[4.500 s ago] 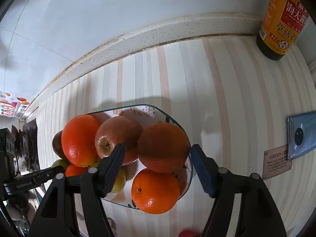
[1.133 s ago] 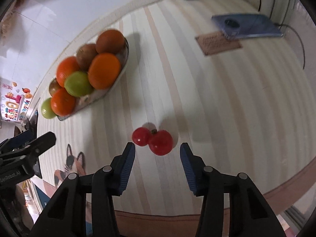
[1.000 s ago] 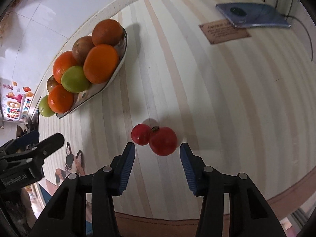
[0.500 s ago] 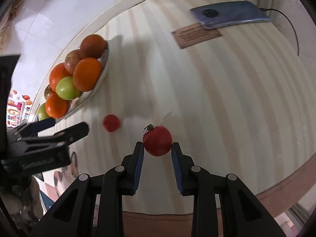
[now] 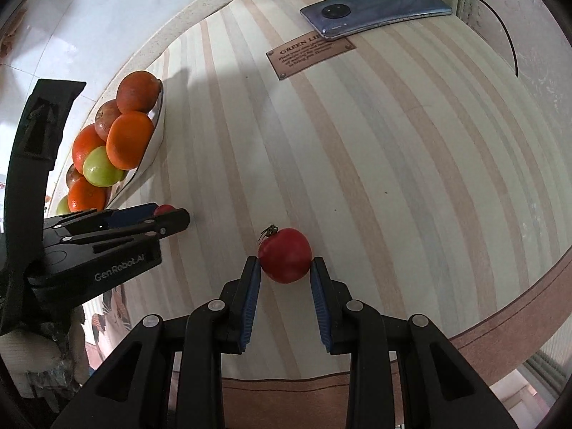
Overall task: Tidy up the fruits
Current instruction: 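Grasp one cherry tomato with the right tool while the left tool grasps the other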
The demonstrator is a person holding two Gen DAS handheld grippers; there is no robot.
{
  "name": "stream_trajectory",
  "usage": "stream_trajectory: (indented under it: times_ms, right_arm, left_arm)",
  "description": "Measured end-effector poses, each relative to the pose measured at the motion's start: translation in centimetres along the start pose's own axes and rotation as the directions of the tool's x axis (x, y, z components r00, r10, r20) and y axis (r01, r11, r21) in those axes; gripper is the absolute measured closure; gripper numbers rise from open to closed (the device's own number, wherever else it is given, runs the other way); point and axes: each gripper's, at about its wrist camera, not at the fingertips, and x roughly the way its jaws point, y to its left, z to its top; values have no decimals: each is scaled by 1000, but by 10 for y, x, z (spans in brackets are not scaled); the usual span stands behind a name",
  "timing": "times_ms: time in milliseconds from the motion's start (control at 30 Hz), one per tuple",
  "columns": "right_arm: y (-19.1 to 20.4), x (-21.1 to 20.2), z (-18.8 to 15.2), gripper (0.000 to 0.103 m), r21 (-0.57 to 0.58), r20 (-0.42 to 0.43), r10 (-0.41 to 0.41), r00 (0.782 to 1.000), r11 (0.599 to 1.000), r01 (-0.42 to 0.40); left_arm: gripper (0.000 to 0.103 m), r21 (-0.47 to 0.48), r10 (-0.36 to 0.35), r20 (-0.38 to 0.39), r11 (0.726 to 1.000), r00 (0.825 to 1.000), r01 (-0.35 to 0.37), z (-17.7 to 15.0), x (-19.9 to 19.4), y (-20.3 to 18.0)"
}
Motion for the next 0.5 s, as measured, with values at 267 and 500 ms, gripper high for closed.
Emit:
stream_trajectory:
  times_ms: [267,500]
  right_arm:
    - [4,0,5,72,-15,0,-6,1000,1000,6]
    - [3,-3,6,71,-10,10,-3,1000,1000,3]
  left_arm:
    - [80,-16,-22,8,1000,1000,23,-12,-9,7]
    - [80,-40,-50,18,998,999,51,-14,-23,13]
